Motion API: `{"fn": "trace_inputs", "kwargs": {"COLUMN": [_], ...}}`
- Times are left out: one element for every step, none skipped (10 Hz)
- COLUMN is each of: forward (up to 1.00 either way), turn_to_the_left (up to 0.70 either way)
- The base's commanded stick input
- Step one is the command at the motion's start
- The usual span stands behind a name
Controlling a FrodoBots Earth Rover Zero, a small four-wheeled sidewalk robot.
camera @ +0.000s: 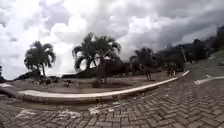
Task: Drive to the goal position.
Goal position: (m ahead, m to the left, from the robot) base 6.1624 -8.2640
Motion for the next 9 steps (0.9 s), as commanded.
{"fn": "trace_inputs", "kwargs": {"forward": [0.85,0.85,0.85,0.85,0.85,0.85,0.85,0.85,0.85], "turn_to_the_left": [-0.27,-0.27,-0.27,-0.27,-0.27,-0.27,-0.27,-0.27,-0.27]}}
